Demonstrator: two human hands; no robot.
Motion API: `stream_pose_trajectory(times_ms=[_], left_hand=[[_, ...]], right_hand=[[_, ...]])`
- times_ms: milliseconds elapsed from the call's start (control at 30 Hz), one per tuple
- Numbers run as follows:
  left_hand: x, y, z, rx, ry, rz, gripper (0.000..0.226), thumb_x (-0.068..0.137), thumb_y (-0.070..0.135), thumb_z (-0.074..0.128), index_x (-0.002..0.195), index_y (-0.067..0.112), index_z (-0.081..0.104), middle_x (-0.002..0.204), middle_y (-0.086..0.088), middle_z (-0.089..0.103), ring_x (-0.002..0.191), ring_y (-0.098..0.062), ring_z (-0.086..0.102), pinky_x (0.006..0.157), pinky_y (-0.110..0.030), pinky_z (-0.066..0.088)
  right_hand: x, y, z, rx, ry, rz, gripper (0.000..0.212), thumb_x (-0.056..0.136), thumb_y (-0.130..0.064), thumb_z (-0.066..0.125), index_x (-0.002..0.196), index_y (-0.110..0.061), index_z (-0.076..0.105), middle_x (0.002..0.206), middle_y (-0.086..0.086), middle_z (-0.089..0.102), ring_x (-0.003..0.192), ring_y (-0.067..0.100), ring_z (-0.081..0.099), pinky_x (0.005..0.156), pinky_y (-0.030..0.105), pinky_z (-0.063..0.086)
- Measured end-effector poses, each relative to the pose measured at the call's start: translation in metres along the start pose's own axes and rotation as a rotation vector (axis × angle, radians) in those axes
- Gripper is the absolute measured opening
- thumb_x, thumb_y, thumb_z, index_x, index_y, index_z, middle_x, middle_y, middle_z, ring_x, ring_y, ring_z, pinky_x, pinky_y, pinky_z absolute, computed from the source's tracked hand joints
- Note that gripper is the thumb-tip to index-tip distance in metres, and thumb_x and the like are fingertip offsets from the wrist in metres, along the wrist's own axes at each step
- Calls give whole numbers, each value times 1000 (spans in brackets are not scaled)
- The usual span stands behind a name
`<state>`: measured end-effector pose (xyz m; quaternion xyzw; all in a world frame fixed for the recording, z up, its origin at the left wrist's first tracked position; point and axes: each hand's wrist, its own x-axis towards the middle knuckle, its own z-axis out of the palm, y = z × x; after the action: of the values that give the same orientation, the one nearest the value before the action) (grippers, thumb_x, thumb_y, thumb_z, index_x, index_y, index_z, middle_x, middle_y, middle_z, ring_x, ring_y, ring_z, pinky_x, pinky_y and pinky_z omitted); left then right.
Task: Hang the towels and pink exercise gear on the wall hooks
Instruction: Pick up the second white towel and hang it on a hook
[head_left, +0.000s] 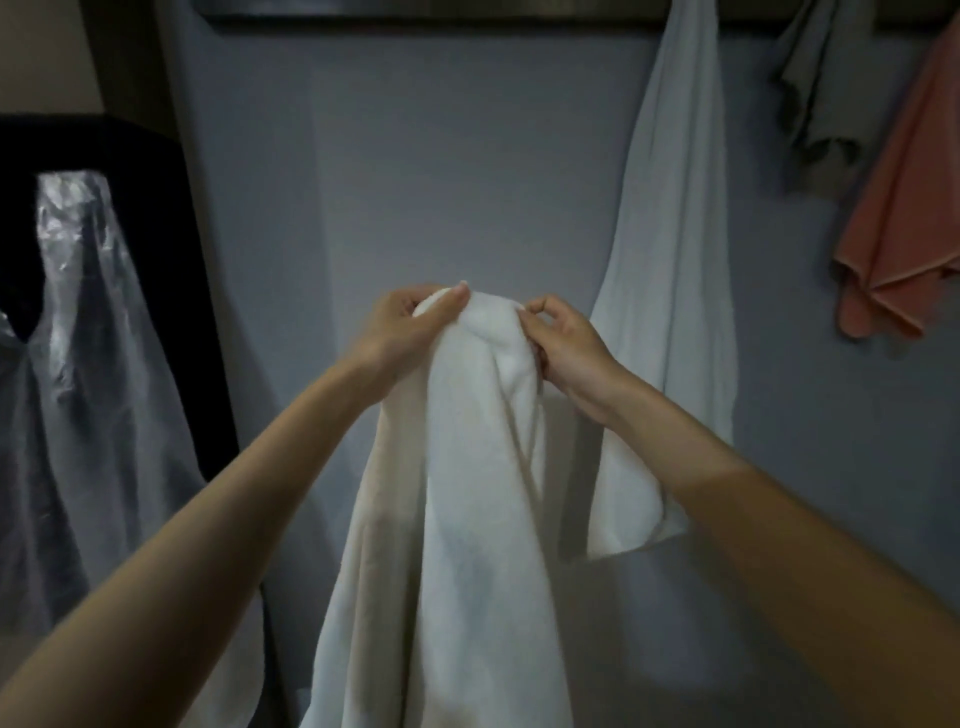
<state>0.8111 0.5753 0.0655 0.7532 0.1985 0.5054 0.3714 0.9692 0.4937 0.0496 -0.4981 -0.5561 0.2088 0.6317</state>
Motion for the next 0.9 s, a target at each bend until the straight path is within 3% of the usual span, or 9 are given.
stream_pose_trajectory(times_ms=[100, 300, 467, 600, 733, 833, 900], left_hand=[[42, 17, 3, 42, 62, 62, 30, 91, 37, 58, 69, 18, 63, 61, 10, 57, 56, 0, 51, 53, -16, 41], [127, 48, 11, 61, 172, 179, 21, 89, 38, 60, 76, 22, 67, 67, 11, 61, 61, 2, 56, 59, -16, 46], [183, 65, 22, 181, 202, 290, 20, 90, 34, 60, 84, 16, 69, 70, 12, 60, 61, 4, 51, 53, -4, 39], [224, 72, 25, 299, 181, 395, 16, 90, 28, 60, 81, 16, 65, 70, 12, 58, 62, 3, 49, 56, -5, 37], [266, 80, 25, 424, 155, 544, 19, 90, 27, 60, 84, 10, 66, 76, 2, 59, 63, -1, 48, 57, -8, 37], [300, 86, 21, 521, 96, 609, 24, 89, 31, 61, 87, 8, 66, 79, -1, 61, 71, -10, 50, 57, -11, 35], [323, 90, 16, 530, 72, 639, 22, 88, 32, 62, 86, 11, 65, 79, 1, 60, 73, -11, 51, 60, -14, 36]], right_hand=[[47, -31, -21, -15, 6, -42, 15, 96, -25, 50, 84, -19, 57, 72, -2, 54, 55, 7, 49, 51, 21, 38], [117, -72, -50, -149, -98, -150, 23, 95, -28, 52, 77, -15, 59, 68, -7, 58, 55, -1, 53, 49, 12, 40], [171, -93, -74, -216, 46, -304, 12, 95, -22, 53, 88, -14, 60, 76, -5, 60, 66, 5, 54, 57, 13, 45], [205, -103, -89, -465, 169, -455, 14, 95, -26, 51, 93, -13, 56, 82, -4, 56, 74, 8, 51, 62, 18, 39], [240, -111, -99, -563, 335, -595, 13, 95, -26, 51, 94, -14, 54, 85, -1, 57, 76, 10, 52, 65, 22, 41], [266, -120, -105, -602, 350, -642, 11, 96, -26, 50, 94, -15, 51, 82, -2, 57, 78, 14, 55, 72, 29, 45], [282, -128, -106, -623, 367, -682, 9, 96, -25, 49, 94, -16, 50, 80, -5, 55, 74, 9, 53, 69, 23, 44]])
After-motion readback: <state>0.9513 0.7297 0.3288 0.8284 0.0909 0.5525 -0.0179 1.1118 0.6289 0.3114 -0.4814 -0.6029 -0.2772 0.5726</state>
